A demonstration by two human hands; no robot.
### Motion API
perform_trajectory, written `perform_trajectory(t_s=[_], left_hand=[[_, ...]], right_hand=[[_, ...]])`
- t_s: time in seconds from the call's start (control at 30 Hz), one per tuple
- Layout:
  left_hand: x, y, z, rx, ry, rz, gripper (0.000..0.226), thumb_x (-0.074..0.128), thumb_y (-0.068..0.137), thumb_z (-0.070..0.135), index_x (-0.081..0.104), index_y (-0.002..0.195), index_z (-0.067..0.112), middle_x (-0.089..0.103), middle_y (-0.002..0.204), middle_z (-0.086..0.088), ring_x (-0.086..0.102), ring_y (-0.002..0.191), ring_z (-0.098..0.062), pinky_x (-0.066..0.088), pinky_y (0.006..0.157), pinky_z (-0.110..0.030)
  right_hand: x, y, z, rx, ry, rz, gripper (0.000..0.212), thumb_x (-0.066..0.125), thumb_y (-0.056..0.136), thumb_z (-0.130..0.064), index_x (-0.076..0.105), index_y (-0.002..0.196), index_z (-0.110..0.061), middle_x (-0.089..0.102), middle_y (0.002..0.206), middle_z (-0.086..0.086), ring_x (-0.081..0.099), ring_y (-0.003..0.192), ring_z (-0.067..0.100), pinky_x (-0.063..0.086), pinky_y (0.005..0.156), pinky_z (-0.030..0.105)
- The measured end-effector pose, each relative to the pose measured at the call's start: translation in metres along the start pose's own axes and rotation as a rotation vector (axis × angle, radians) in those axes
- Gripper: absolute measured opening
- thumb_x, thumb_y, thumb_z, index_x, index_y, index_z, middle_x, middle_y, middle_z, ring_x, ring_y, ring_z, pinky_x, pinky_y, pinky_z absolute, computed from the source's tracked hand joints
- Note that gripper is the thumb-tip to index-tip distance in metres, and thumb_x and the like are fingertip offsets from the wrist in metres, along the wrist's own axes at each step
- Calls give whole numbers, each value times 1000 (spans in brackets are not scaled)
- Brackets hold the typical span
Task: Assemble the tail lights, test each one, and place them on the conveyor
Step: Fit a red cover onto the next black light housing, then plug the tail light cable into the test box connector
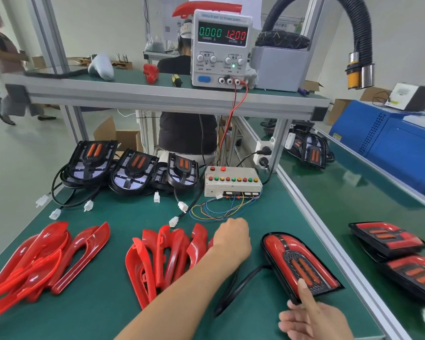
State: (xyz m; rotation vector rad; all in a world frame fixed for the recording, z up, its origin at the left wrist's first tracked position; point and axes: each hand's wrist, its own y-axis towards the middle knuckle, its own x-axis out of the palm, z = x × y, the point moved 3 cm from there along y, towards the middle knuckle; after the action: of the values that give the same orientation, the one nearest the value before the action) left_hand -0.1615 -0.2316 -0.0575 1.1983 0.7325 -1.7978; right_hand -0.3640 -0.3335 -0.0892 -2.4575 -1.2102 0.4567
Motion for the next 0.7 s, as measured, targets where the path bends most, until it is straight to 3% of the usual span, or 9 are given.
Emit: perform_trajectory(t_s=[0.1,0.13,0.17,0.2,0.23,0.3,0.43,0.57,0.7], left_hand=[[17,17,9,-18,108,-90,30,64,93,7,61,122,4,62,126,-18,63,119,-34,53,92,-38],[21,21,10,-18,125,-92,32,63,91,2,61,123,3,62,127,-18,63,120,-33,53,93,-38],[24,24,10,-21,131,-87,34,62,90,-2,61,124,2,63,127,-18,63,120,-33,53,94,-38],[25,25,9,-28,119,-78,35,61,89,-3,60,123,2,63,126,-18,63,120,-33,53,94,-38],[23,26,9,-40,86,-64,33,60,90,-2,59,123,1,64,125,-19,63,119,-34,52,93,-38],[15,22,5,-77,-73,3,28,57,91,4,55,118,3,64,120,-19,63,114,-37,50,87,-39],[-9,4,-14,-150,-556,175,16,59,84,16,53,99,15,66,92,-6,63,86,-26,44,65,-31],[-30,-18,-23,-100,-909,181,13,71,83,24,60,87,20,58,62,11,56,58,-11,49,56,-27],[-40,-32,-24,19,-946,259,11,72,83,16,60,83,16,53,59,11,46,54,-6,49,54,-32]], right_hand=[[9,-14,-28,-305,-82,160,69,44,110,-27,50,67,26,45,57,50,67,64,5,57,60,60],[12,-19,-31,-346,48,368,53,29,108,1,43,62,23,36,79,57,46,84,-14,41,30,49],[17,-25,-28,-348,145,447,47,25,100,18,42,56,18,34,83,54,41,99,-3,31,29,30],[18,-25,-22,-337,-35,360,58,34,99,20,41,42,15,41,60,42,43,105,40,-3,106,23],[15,-26,-13,-348,-244,147,66,52,101,8,43,37,18,39,39,33,63,81,37,44,68,47],[-5,-22,-1,-262,-273,60,53,73,92,-22,66,44,-1,66,51,13,68,55,20,46,63,32],[-7,-18,-30,-511,-293,260,33,69,92,-22,72,60,-15,64,49,3,56,38,8,43,43,17],[31,-16,-78,-695,-207,136,12,66,88,-41,75,94,-39,76,80,-17,70,67,-3,51,67,9],[77,18,-111,-693,-393,-13,18,67,95,-37,73,111,-33,74,95,-25,67,90,-10,50,85,14]])
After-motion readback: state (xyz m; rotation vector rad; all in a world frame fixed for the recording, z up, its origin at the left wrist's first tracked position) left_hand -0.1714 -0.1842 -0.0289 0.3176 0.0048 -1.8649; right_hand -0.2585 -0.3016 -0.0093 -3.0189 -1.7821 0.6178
